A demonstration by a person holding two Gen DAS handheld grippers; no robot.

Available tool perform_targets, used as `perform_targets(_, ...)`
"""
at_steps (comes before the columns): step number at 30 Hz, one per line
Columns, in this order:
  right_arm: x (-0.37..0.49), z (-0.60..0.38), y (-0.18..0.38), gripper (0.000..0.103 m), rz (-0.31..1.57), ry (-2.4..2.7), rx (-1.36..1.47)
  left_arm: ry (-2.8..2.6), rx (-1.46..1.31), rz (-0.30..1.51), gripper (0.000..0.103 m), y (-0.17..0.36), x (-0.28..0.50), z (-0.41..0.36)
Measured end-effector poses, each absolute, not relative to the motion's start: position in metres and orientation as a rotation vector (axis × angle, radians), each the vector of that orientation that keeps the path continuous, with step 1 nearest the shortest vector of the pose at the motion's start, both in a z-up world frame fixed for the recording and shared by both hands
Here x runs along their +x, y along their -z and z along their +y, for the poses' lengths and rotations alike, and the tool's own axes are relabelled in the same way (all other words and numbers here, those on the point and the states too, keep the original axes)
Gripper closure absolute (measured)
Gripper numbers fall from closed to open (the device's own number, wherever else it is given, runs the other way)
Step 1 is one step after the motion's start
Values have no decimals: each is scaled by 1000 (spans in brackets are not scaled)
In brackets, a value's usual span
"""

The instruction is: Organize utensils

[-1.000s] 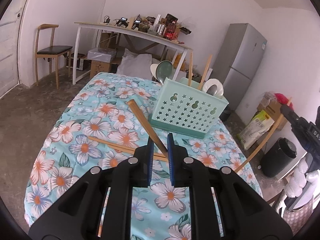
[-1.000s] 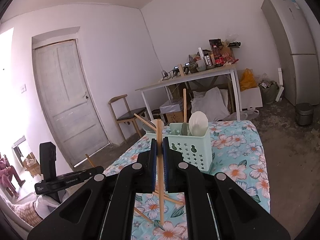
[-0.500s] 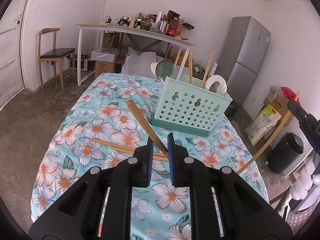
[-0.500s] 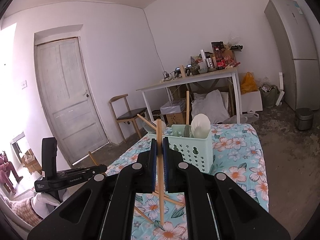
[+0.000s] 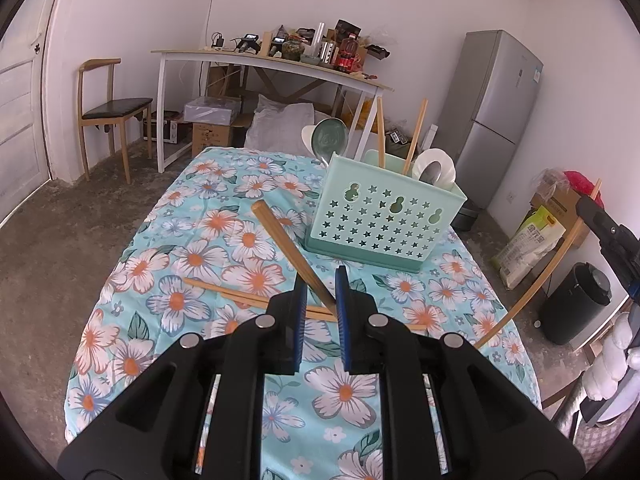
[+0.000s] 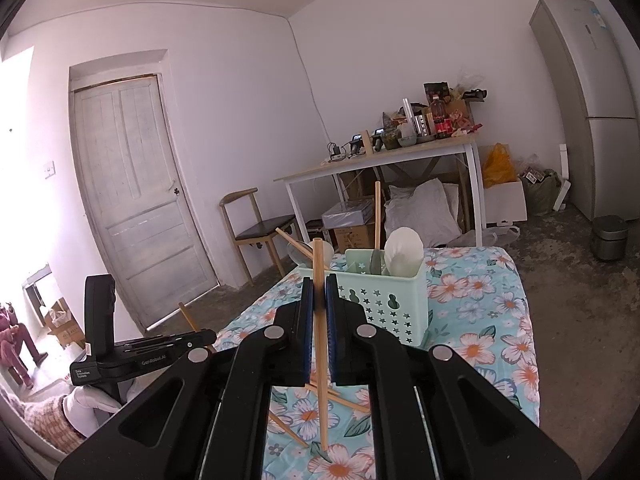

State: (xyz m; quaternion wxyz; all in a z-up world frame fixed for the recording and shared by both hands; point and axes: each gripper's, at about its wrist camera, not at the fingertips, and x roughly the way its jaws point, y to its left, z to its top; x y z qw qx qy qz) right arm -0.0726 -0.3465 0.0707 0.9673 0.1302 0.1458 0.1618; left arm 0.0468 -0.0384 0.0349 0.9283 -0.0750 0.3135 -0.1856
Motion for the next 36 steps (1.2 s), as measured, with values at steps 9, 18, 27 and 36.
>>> perform_targets(9, -72, -346, -71, 97, 295, -327, 263, 381, -153, 643, 90, -34, 47, -38)
perform_targets(18, -72, -346, -72, 97, 293, -326, 261, 398, -170, 639, 91, -38, 48, -37)
perform_targets(27, -72, -342, -74, 97, 293, -329, 261, 468, -213, 609, 93, -44, 42, -28)
perform_targets(36, -71, -348, -73, 97, 290, -327, 267, 555, -268, 570, 97, -52, 35, -25)
